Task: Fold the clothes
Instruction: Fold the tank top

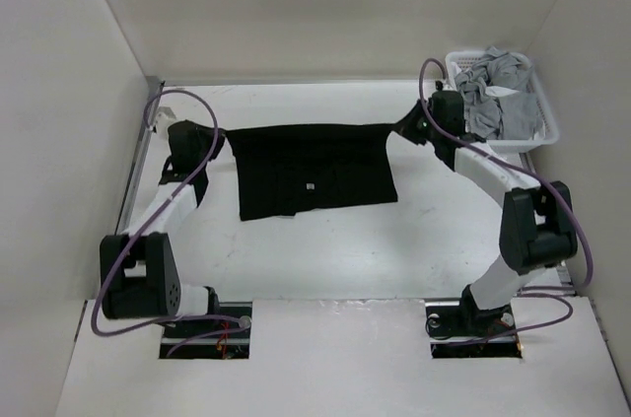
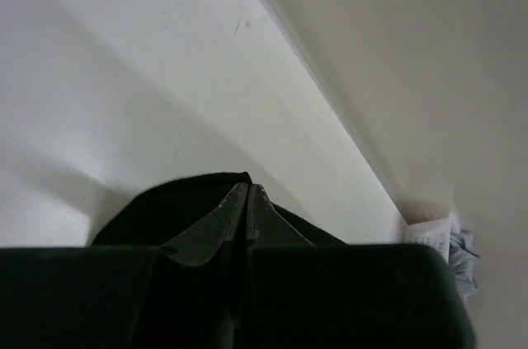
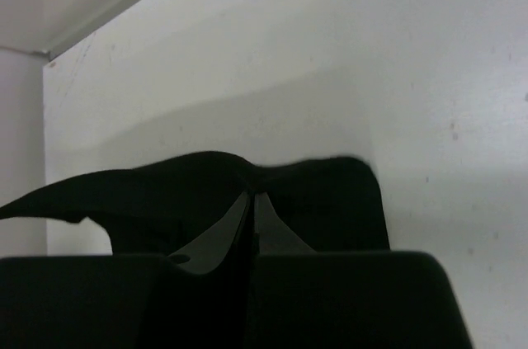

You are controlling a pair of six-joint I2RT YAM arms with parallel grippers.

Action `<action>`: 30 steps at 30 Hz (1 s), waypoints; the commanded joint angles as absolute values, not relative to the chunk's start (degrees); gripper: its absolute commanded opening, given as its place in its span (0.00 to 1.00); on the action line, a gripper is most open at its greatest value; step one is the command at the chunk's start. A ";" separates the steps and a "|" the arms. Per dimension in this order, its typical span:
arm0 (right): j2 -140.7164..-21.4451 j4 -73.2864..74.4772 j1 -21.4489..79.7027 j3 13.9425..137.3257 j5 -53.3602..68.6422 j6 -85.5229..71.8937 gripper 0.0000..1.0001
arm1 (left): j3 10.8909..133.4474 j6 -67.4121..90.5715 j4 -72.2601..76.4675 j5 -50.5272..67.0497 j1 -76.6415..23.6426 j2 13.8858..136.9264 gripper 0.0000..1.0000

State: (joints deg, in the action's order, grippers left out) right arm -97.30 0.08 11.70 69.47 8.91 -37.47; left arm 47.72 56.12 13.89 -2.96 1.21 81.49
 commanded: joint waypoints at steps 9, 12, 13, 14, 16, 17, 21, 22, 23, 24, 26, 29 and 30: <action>-78.85 -11.86 11.64 44.66 9.32 -42.10 0.04 | 26.55 57.66 16.00 1.49 3.03 58.28 0.00; -76.47 -12.39 11.82 40.18 8.18 -42.54 0.03 | 22.25 56.95 14.42 3.69 3.12 53.72 0.00; -75.86 -12.39 11.82 38.86 7.91 -42.63 0.03 | 20.67 56.78 13.72 4.21 3.12 52.22 0.00; -75.24 -12.39 11.82 37.46 7.65 -42.71 0.03 | 19.18 56.34 12.75 4.48 3.21 50.55 0.00; -74.71 -12.57 11.82 34.99 6.51 -42.98 0.03 | 16.45 55.03 11.26 4.74 3.73 47.91 0.00; -74.62 -12.57 11.82 33.85 5.98 -43.07 0.03 | 15.22 54.58 10.55 5.01 3.91 46.86 0.01; -75.76 -13.62 11.91 29.89 5.18 -45.35 0.04 | 9.77 53.61 10.02 5.45 4.17 44.74 0.04; -76.46 -14.06 11.99 29.19 5.27 -45.70 0.08 | 8.71 53.53 10.45 5.45 4.52 44.74 0.07; -76.90 -14.41 12.08 28.74 5.36 -45.79 0.14 | 8.01 53.44 10.63 5.45 5.05 44.91 0.10; -77.08 -14.85 12.08 28.57 5.36 -45.44 0.21 | 7.91 53.44 10.63 5.71 5.66 45.09 0.15; -76.99 -15.20 12.17 28.48 5.54 -45.00 0.35 | 8.61 53.35 10.63 6.67 7.07 45.18 0.21; -77.69 -15.29 11.82 29.79 6.41 -44.12 0.47 | 11.50 53.52 10.28 7.73 8.04 44.91 0.21; -78.65 -15.38 11.47 30.49 6.94 -43.95 0.50 | 12.56 53.70 10.37 7.65 7.61 45.09 0.21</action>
